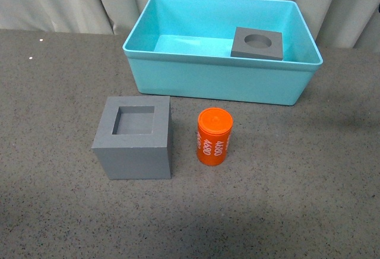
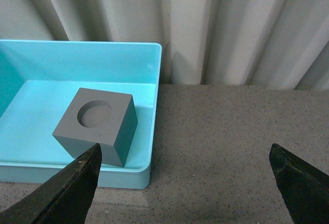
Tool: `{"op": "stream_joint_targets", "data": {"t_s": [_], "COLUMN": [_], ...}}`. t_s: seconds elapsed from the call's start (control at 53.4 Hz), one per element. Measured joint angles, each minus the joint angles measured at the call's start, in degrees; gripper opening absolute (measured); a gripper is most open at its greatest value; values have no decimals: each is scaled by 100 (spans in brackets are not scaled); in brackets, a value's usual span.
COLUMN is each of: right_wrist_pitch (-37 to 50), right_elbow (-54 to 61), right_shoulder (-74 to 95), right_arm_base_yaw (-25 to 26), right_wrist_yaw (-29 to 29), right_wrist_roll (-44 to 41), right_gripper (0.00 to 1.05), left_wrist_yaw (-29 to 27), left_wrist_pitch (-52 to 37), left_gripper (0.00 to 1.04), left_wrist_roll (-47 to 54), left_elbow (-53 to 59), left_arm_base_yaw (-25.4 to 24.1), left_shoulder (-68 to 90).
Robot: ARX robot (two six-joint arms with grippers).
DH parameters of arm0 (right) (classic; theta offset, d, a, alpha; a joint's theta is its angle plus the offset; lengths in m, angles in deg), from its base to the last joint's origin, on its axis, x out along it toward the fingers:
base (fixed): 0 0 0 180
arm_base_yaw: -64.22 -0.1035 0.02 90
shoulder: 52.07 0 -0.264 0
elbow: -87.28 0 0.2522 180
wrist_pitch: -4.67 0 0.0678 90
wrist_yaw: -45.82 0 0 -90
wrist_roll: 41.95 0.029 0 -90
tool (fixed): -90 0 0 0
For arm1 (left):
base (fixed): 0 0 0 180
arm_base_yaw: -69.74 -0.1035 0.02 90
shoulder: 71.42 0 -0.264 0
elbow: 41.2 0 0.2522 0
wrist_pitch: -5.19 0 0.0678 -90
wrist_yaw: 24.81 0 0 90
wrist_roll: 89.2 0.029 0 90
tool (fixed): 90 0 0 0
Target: Place gray and orange parts in blue box
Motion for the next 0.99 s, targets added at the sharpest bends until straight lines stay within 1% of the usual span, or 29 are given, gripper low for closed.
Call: {"op": "stream_joint_targets", "data": {"t_s": [0.15,0.225,0.393,0.561,0.711,0.767,0.992], "right_wrist_pitch": [0,0,0,0,0,0,0], "right_elbow": [0,0,0,0,0,0,0], "right_shoulder": [0,0,0,0,0,0,0], "right_arm_base_yaw": [0,0,0,0,0,0,0], "right_wrist_yaw": [0,-2,-2,-2,-2,-2,-2], "right_wrist_roll": [-2,-2,-20,-20,-22,-20,-20], "right_gripper": [95,95,95,95,95,95,95], "left_wrist_yaw": [254,260,354,778,1510,1768,1998], "left_wrist_pitch": [-791,-1150,-1646,-1512,-1386,-1270,-1207], "left_gripper": [98,98,98,98,98,98,98], "left_wrist_roll": [-229,-297,-413,-424,-299,-243,-120], "left_elbow": [-396,-577,-876,-1185,-1484,-1685,-2122], "left_arm_base_yaw": [-33,-68,-219,-326,-339,-256,212], "left_shoulder": [1150,1720,2688,3545,4291,4577,5410]}}
